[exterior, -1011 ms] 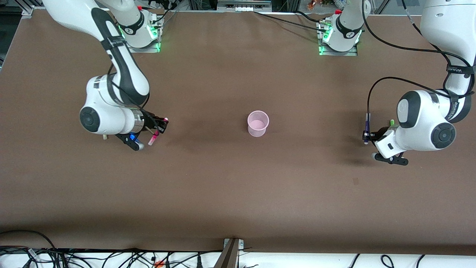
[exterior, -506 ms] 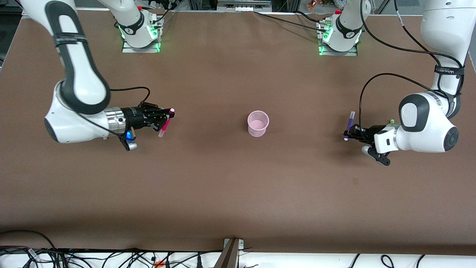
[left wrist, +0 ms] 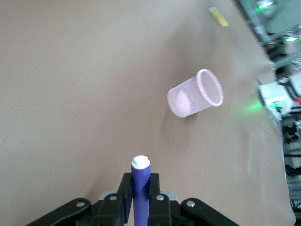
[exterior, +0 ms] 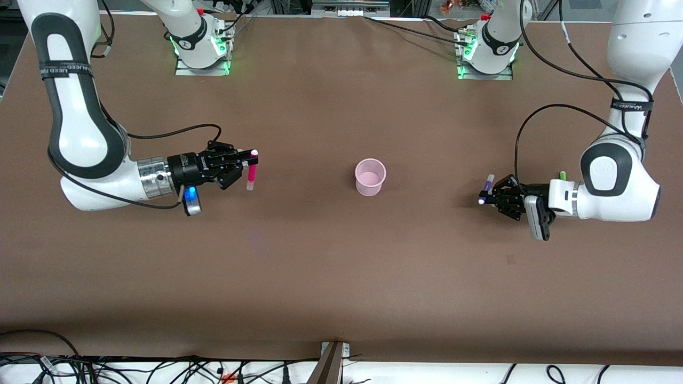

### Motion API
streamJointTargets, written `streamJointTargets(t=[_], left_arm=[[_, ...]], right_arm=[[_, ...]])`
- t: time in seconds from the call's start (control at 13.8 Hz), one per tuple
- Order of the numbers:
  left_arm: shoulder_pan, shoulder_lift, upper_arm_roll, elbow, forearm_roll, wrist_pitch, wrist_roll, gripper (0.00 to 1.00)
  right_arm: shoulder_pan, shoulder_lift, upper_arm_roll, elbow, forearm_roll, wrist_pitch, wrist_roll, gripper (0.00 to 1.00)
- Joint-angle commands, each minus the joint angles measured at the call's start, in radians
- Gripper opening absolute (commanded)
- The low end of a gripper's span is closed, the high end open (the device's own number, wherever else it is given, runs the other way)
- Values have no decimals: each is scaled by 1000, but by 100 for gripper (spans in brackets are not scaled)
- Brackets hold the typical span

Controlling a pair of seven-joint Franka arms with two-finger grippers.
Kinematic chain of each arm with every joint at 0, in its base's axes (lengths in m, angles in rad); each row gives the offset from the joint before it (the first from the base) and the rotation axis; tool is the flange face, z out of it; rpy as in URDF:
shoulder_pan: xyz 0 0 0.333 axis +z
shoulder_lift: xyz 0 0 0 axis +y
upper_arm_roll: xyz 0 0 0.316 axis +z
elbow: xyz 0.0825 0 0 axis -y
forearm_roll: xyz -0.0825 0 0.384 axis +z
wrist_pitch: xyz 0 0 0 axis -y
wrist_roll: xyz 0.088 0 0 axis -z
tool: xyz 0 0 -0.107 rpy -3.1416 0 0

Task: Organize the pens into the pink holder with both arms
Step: 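Lift both markers and carry them toward the pink cup with both grippers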

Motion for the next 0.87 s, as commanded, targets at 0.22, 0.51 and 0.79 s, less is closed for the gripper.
streamJointTargets(t=[0.22,0.51,0.79], left_arm=[[4,93,-5,97,-235,-192,405,0],[-25,153,-84,93,-379,-331,550,0],[-62,150,-176,73,-512,-178,787,0]], right_arm=[[4,53,10,-3,210,-40,66,0],[34,83,15,-44,333,-34,66,0],[79,100,13,-78,443,-28,66,0]])
